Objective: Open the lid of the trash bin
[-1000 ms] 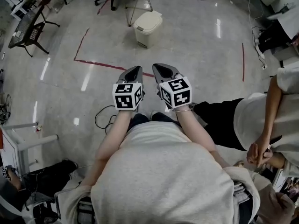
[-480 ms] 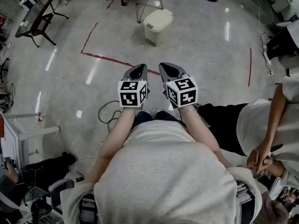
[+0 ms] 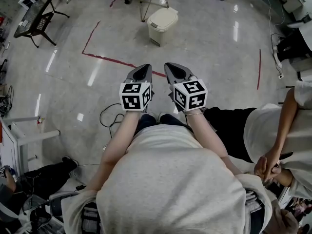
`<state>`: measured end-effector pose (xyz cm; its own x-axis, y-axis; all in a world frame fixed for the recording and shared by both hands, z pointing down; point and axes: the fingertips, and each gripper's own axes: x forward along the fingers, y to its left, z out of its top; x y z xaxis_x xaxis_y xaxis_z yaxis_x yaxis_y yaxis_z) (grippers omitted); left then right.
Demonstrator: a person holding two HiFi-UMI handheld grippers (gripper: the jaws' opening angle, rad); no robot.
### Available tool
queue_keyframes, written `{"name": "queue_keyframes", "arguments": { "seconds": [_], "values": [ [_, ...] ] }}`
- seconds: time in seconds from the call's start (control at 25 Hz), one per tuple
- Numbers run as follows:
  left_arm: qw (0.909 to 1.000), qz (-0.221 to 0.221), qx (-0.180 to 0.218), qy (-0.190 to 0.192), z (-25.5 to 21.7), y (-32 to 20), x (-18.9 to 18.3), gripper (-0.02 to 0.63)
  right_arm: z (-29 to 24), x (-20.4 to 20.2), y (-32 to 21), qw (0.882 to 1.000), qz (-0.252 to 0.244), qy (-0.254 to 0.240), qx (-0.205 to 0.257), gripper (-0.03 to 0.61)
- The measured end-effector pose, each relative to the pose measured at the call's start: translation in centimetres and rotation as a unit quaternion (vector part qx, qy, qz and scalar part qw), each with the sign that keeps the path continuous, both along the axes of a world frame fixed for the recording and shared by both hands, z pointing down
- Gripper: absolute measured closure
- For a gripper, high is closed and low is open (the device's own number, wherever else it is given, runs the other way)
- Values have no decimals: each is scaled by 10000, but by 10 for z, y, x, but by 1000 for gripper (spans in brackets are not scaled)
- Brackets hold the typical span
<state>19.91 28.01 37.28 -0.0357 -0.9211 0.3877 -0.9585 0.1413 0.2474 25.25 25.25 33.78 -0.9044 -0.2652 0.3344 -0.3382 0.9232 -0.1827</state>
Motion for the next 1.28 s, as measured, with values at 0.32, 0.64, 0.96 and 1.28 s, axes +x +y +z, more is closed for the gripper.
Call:
{"name": "queue_keyframes", "arguments": {
  "seconds": [0.32, 0.64, 0.96, 1.28],
  "values": [
    [9997, -83, 73, 233, 4, -6, 13, 604, 5, 11, -3, 9994, -231, -83, -235, 578],
    [9992, -258, -41, 287, 19, -8, 17, 606, 21, 17, -10, 9996, -224, 122, -118, 578],
    [9989, -299, -89, 348, 30, -37, -31, 604, 31, -19, -45, 9997, -29, 109, -228, 578],
    [9996, 36, -10, 273, 14, -102, -131, 604, 20, -117, -100, 9996, 227, -29, -179, 578]
  ]
}}
